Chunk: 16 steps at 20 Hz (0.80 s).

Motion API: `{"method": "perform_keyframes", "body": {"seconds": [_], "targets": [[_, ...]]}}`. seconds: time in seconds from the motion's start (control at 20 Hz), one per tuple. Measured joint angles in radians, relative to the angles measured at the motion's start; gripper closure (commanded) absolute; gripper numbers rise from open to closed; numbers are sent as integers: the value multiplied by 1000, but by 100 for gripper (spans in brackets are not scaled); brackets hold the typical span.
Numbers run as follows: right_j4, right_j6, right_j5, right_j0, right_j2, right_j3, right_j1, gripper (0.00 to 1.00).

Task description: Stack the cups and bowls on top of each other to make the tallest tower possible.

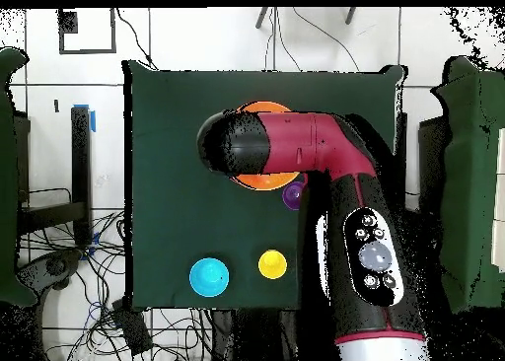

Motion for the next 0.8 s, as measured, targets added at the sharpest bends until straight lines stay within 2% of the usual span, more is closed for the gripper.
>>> {"method": "perform_keyframes", "body": {"seconds": [0.8], "targets": [[-36,0,-3,-15,48,-1,24,100]]}}
